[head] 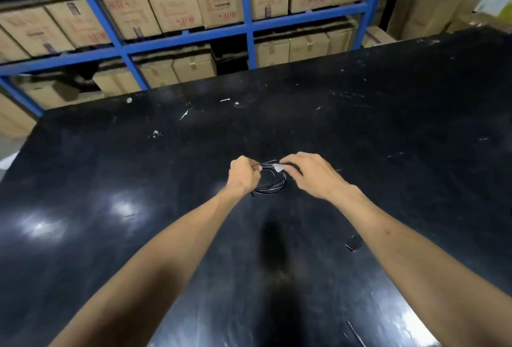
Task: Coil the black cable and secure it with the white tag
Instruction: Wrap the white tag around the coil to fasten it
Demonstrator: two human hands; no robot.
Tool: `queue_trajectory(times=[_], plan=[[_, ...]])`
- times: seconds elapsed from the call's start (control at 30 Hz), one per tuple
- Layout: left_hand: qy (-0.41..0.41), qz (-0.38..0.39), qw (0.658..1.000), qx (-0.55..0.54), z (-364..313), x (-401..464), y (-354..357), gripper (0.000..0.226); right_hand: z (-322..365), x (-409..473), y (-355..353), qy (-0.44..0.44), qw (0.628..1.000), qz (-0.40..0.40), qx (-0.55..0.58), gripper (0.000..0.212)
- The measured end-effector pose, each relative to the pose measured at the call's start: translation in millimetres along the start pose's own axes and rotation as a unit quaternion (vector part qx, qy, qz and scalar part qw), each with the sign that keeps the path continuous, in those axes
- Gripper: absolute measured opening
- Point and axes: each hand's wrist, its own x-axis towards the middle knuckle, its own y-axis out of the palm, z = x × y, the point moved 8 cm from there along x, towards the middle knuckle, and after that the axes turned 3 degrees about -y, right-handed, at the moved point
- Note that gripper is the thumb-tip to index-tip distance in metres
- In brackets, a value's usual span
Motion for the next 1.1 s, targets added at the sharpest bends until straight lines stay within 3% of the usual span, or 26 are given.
queue_trajectory(times=[0.1, 0.27, 0.47, 0.63, 0.8, 0.9, 1.03, 1.1], plan=[[0.033, -0.004, 0.999, -0.002, -15.5, -5.9, -4.4, 0.023, 18.3, 7.6, 6.7, -0.036, 0.991, 0.051, -0.119, 0.029], [0.071, 0.003, 0.997, -0.01, -36.1, -18.3, -6.5, 0.022, 34.9, 13.1, -2.5, -0.033, 0.965, 0.035, -0.259, 0.027], [0.098, 0.029, 0.994, -0.03, -48.3, -24.5, -4.3, 0.034, 40.6, -0.1, -25.5, -0.051, 0.958, -0.053, -0.278, 0.029], [0.105, 0.036, 0.991, -0.069, -58.0, -22.2, -5.2, 0.025, 43.8, -0.2, -37.1, -0.077, 0.95, -0.063, -0.295, 0.031], [0.024, 0.078, 0.976, -0.203, -53.2, -17.9, 0.8, 0.011, 53.5, -2.7, -45.8, -0.086, 0.944, -0.096, -0.303, 0.022], [-0.038, 0.11, 0.961, -0.249, -54.6, -17.5, 4.6, 0.01, 59.4, -5.3, -47.2, -0.117, 0.936, -0.126, -0.309, 0.032], [-0.155, 0.243, 0.904, -0.316, -55.5, -21.9, 12.7, 0.022, 63.5, -8.2, -45.2, -0.133, 0.935, -0.118, -0.308, 0.037], [-0.174, 0.268, 0.894, -0.313, -57.0, -24.0, 13.2, 0.024, 62.6, -8.6, -42.4, -0.13, 0.934, -0.105, -0.317, 0.036]])
